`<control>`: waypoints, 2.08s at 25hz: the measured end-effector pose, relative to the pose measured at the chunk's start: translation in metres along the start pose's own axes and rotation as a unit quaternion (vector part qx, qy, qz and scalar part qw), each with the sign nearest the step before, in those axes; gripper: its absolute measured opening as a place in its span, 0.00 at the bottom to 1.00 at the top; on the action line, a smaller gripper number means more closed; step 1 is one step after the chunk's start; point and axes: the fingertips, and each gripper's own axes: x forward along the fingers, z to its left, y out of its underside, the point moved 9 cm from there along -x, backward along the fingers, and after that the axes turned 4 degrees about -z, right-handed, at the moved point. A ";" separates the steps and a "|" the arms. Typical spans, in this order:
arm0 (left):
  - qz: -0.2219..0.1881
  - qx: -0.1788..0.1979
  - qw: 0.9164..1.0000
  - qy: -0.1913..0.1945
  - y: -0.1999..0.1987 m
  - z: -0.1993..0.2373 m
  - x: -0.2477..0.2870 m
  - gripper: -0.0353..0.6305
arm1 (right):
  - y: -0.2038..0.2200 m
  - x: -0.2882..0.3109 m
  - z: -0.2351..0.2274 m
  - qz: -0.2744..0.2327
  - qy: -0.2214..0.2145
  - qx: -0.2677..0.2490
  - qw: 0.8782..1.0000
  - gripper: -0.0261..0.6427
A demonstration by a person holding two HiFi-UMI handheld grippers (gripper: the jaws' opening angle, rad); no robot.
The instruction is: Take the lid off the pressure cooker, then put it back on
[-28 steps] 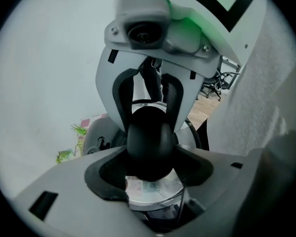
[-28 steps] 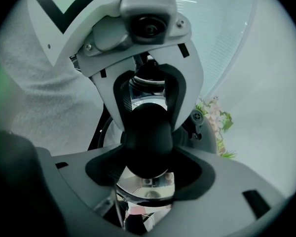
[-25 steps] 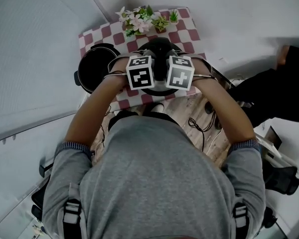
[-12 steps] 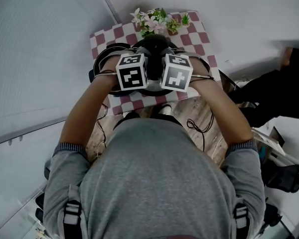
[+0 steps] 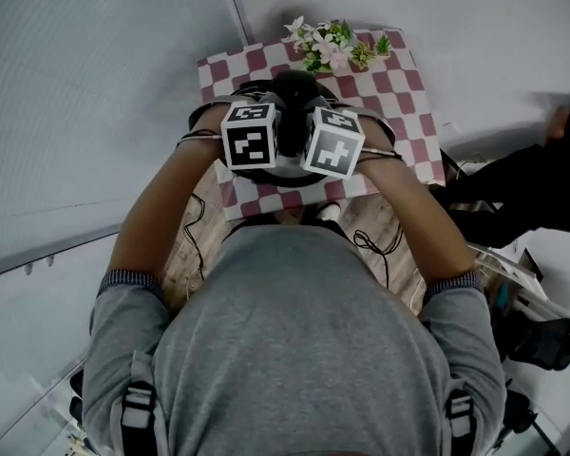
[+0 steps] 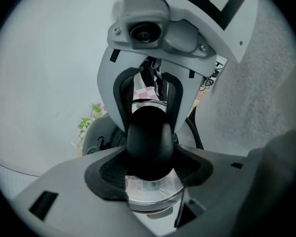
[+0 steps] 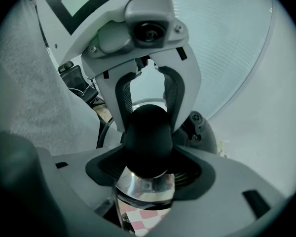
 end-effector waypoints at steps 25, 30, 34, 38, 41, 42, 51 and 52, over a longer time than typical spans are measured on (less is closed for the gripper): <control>-0.002 0.079 0.992 0.098 0.095 0.020 0.009 0.50 | -0.050 0.083 -0.003 0.013 0.003 0.131 0.991 0.47; -0.003 0.097 0.990 0.103 0.101 0.027 0.016 0.50 | -0.050 0.092 -0.008 0.025 0.015 0.146 0.989 0.47; -0.007 0.103 0.987 0.119 0.104 0.029 0.024 0.50 | -0.046 0.098 -0.009 0.032 0.009 0.160 0.987 0.47; -0.018 0.101 0.987 0.126 0.104 0.030 0.024 0.50 | -0.045 0.097 -0.009 0.035 0.009 0.168 0.985 0.47; -0.019 0.103 0.986 0.128 0.103 0.031 0.024 0.50 | -0.046 0.097 -0.010 0.045 0.011 0.173 0.984 0.47; -0.020 0.104 0.986 0.130 0.103 0.031 0.024 0.50 | -0.046 0.097 -0.010 0.047 0.011 0.176 0.983 0.47; -0.020 0.097 0.985 0.139 0.102 0.031 0.024 0.50 | -0.043 0.098 -0.009 0.037 0.003 0.155 0.987 0.47; -0.020 0.092 0.986 0.137 0.102 0.031 0.024 0.50 | -0.041 0.099 -0.009 0.033 0.001 0.148 0.988 0.47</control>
